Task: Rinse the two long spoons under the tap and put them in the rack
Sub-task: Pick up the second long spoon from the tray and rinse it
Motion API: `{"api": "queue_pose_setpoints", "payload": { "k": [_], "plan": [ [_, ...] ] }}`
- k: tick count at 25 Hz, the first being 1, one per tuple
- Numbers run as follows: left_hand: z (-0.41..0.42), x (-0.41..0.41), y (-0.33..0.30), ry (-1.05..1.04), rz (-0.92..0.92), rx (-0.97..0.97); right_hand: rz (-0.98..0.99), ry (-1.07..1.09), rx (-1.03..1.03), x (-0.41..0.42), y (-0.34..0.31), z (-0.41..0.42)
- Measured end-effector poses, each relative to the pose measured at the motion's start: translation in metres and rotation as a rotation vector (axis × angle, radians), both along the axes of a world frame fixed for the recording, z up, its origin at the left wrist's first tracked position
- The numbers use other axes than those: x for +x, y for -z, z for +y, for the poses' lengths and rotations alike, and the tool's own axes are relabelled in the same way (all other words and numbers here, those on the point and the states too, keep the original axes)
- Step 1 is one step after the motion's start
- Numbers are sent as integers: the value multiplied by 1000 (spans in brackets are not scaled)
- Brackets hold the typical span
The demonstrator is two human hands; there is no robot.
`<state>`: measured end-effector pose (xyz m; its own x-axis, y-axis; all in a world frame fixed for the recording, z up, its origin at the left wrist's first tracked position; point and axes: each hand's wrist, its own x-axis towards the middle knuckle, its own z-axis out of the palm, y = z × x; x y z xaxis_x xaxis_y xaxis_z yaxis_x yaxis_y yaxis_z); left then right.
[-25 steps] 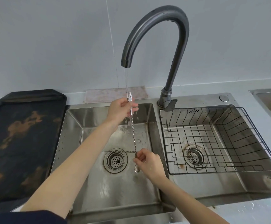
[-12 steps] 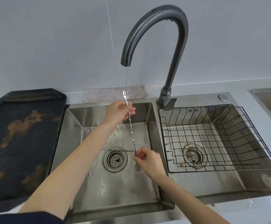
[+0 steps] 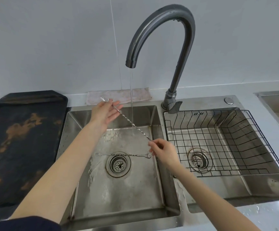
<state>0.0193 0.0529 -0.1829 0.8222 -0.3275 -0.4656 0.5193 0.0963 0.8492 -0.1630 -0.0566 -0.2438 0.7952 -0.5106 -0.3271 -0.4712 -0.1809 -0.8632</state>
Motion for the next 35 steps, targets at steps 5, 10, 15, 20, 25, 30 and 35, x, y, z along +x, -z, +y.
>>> {"api": "queue_pose_setpoints", "payload": {
  "k": [5,10,15,20,25,30,35],
  "plan": [
    [38,10,27,-208,363,-179,-91,36,72,35,-25,-29],
    [69,-3,57,-293,505,-197,-208,39,265,80,-49,-24],
    [85,-8,90,-355,681,-152,-272,13,378,112,-61,-6],
    [83,-11,98,-269,678,-16,-333,61,429,122,-69,-1],
    [72,-23,102,-40,597,145,-327,107,344,119,-70,-2],
    [59,-39,81,465,124,778,-282,103,292,109,-60,-3],
    [17,-28,12,298,-561,613,-251,58,74,114,-65,2]
  ]
}}
